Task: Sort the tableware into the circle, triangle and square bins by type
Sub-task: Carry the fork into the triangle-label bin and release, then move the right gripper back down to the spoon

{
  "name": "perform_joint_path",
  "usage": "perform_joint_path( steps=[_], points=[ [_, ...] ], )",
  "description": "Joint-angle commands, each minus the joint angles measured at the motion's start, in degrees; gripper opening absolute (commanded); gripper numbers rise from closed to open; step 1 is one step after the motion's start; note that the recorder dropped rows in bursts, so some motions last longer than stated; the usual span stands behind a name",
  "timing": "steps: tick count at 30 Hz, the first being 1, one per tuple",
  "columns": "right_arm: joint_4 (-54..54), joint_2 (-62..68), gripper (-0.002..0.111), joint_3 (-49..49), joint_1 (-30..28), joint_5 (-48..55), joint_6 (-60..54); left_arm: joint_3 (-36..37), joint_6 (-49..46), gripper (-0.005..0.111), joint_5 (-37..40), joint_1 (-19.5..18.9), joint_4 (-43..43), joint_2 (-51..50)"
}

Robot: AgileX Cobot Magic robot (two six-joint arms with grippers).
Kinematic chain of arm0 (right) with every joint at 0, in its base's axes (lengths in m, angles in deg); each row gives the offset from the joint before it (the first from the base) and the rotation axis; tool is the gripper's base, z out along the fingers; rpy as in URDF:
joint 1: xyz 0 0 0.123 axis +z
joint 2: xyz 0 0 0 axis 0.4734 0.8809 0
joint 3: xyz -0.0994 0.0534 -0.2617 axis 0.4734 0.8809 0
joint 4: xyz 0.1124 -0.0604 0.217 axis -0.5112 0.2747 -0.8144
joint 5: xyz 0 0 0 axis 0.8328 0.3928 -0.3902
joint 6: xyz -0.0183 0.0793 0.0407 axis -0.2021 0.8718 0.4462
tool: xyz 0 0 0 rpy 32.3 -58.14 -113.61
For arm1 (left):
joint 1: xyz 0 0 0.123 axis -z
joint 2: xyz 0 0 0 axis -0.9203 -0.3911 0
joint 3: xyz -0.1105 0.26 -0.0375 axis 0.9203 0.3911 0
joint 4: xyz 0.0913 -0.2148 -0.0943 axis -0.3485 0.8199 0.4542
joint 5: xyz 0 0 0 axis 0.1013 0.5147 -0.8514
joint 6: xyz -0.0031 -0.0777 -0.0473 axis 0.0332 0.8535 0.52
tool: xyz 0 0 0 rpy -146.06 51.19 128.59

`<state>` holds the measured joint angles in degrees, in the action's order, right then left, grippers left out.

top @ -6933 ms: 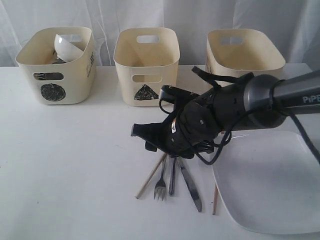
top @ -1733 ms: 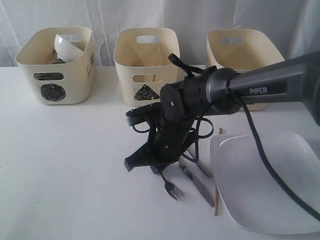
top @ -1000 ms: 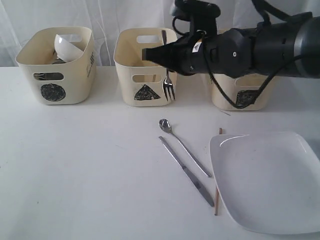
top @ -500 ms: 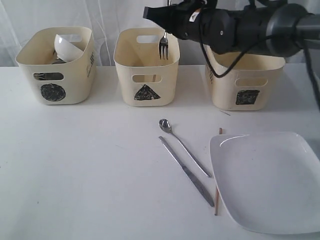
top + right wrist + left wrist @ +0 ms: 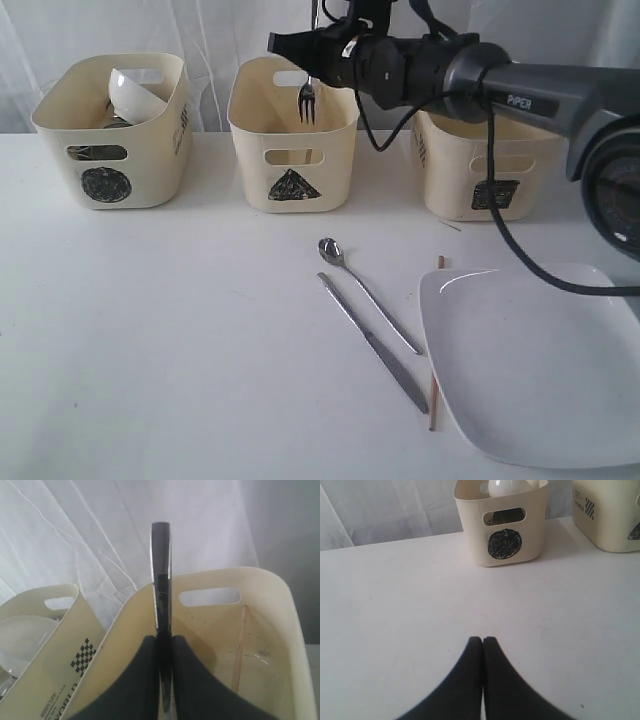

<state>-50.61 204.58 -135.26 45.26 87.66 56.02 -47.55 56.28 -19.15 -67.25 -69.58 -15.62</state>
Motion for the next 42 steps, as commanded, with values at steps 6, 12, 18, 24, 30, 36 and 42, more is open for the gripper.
perform_joint_path(
  steps=[6, 12, 18, 24, 30, 36, 42],
  points=[
    [0.9, 0.6, 0.019, -2.4, -0.7, 2.4, -4.0, 0.2, 0.1, 0.0, -0.2, -0.2, 0.1, 0.3],
    [0.6, -1.7, 0.035, -2.3, -0.7, 9.2, -3.6, 0.2, 0.1, 0.0, -0.2, -0.2, 0.1, 0.3],
    [0.6, -5.7, 0.035, -2.1, -0.7, 18.6, -6.8, 0.2, 0.1, 0.0, -0.2, -0.2, 0.1, 0.3],
    [0.8, -13.3, 0.035, 6.7, -0.7, 20.6, -9.2, 0.2, 0.1, 0.0, -0.2, -0.2, 0.1, 0.3],
    [0.8, -22.9, 0.035, 22.2, -0.7, 20.5, -11.8, 0.2, 0.1, 0.0, -0.2, -0.2, 0.1, 0.3],
    [1.0, -29.9, 0.035, 35.5, -0.5, 25.3, -18.6, 0.2, 0.1, 0.0, -0.2, -0.2, 0.1, 0.3],
    [4.5, -27.9, 0.035, 38.9, -0.4, 28.0, -19.8, 0.2, 0.1, 0.0, -0.2, -0.2, 0.1, 0.3]
  ],
)
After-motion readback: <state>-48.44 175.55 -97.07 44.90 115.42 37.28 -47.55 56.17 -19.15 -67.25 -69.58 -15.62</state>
